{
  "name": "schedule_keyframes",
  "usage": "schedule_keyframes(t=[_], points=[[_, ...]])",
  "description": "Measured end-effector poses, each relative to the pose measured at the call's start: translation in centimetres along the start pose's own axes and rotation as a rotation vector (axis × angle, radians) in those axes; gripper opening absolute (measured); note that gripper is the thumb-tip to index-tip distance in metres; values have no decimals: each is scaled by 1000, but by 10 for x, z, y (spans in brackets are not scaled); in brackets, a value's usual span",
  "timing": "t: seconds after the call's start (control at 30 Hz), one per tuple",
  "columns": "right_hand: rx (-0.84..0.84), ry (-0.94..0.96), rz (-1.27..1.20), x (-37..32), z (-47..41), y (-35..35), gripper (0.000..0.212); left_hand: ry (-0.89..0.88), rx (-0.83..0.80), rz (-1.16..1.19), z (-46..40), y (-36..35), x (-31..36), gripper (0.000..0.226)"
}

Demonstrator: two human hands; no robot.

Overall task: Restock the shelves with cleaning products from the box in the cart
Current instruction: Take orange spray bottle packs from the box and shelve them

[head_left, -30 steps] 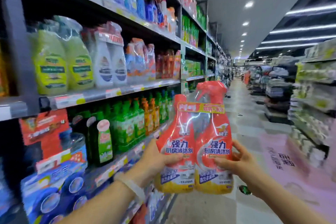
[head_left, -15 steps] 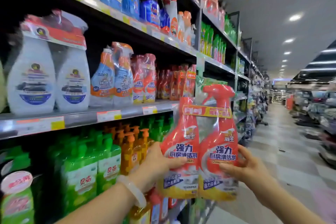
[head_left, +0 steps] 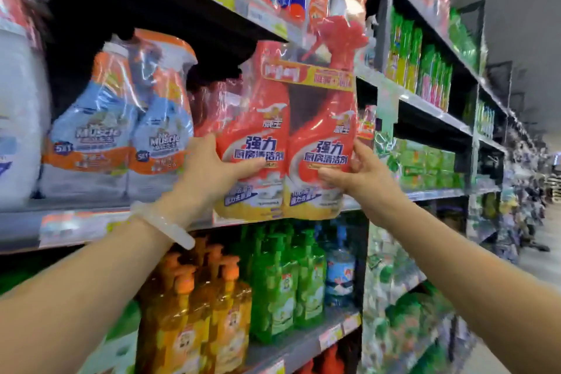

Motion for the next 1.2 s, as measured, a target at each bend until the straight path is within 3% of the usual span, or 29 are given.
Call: schedule_keyframes(t=[0.1,0.27,0.47,0.73,0.83,0.9,1.07,1.2], points=[[-44,80,-57,11,-54,-7,47,-85,96,-232,-39,-1,-2,90],[-145,150,-124,50,-112,-32,48,-131,201,-516,-68,-7,-11,66],[-252,158,-221,93,-153,-54,53,-42,345,-831,-76,-20,-27,62],[-360,131,-236,124,-168,-71,44,60,393,-1070,-72,-29,-34,63],[-433,128,-130,126,-166,-75,51,61,417,-1202,-60,-37,-35,80],[-489,123,-55,128,-163,-78,63,120,386,-1232,-50,-37,-45,94],[-497,107,-54,127,-161,-83,70,167,410,-1108,-32,-29,-60,65],[-490,101,-43,124,-156,-84,75,173,463,-1042,-31,-29,-60,66]])
Point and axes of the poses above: each hand's wrist, its own z-axis away from the middle knuckle, its own y-axis out of the back of the hand, x = y × z, the point moved 4 cm from there along -z, towards the middle knuckle
